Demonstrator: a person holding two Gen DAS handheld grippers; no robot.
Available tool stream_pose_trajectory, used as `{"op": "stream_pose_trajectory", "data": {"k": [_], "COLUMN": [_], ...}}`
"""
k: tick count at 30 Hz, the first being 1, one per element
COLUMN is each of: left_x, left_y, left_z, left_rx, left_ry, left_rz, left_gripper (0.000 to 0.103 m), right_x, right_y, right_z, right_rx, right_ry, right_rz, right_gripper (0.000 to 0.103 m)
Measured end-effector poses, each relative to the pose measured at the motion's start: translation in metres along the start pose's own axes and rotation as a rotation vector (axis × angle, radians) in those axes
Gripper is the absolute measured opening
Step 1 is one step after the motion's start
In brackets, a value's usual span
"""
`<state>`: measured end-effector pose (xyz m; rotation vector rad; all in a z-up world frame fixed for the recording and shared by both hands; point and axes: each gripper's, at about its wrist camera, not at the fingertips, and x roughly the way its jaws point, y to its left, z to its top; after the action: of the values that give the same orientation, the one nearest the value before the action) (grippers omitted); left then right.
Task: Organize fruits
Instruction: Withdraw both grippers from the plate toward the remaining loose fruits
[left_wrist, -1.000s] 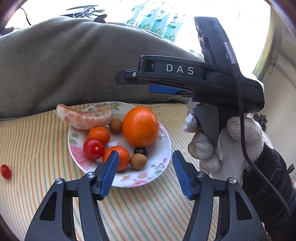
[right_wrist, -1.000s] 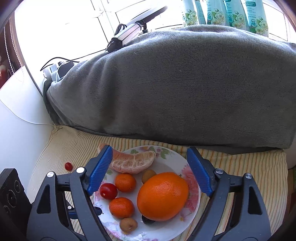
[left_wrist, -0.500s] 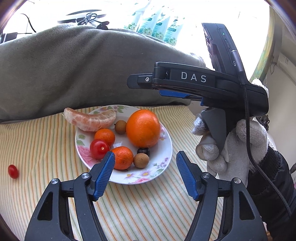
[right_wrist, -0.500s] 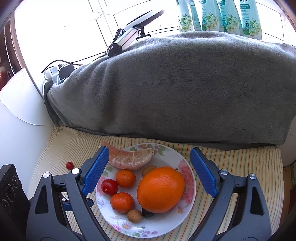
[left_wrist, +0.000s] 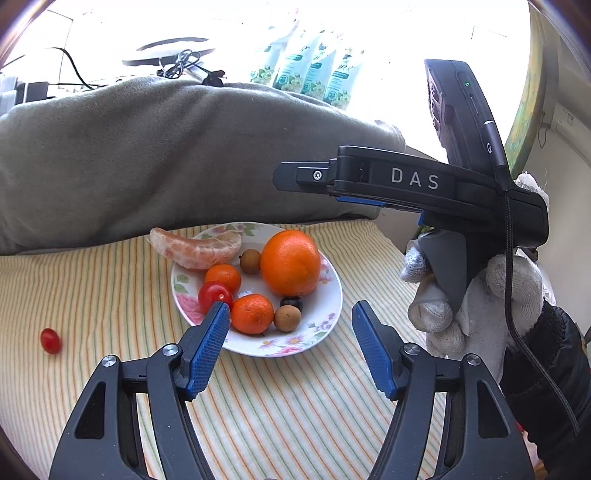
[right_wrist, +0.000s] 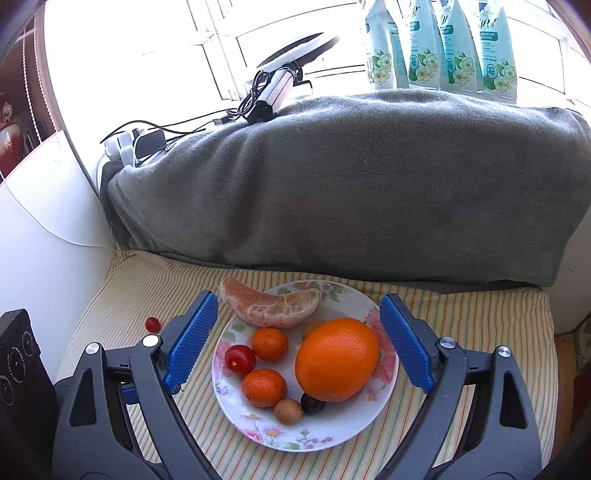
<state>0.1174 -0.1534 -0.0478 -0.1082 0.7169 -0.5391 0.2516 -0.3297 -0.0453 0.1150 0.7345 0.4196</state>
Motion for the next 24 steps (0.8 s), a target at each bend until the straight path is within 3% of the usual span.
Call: {"op": "stream_pose_trajectory", "data": {"k": [11, 24], "left_x": [-0.047, -0.100], "left_y": [0.034, 0.115], "left_z": [-0.010, -0.027], "left_rx": [-0.027, -0.079], "left_ry": [-0.049, -0.079], "left_rz": [0.046, 0.223], "left_gripper": [0.069, 0.069], "right_x": [-0.031, -0.052], "right_y": [0.031, 0.095], "right_z": [-0.013, -0.043], "right_rx": [-0.038, -0.191], "right_ry": [-0.040, -0.057], "right_rz": [0.018, 0.116], "right_gripper": [0.092, 0.092]}}
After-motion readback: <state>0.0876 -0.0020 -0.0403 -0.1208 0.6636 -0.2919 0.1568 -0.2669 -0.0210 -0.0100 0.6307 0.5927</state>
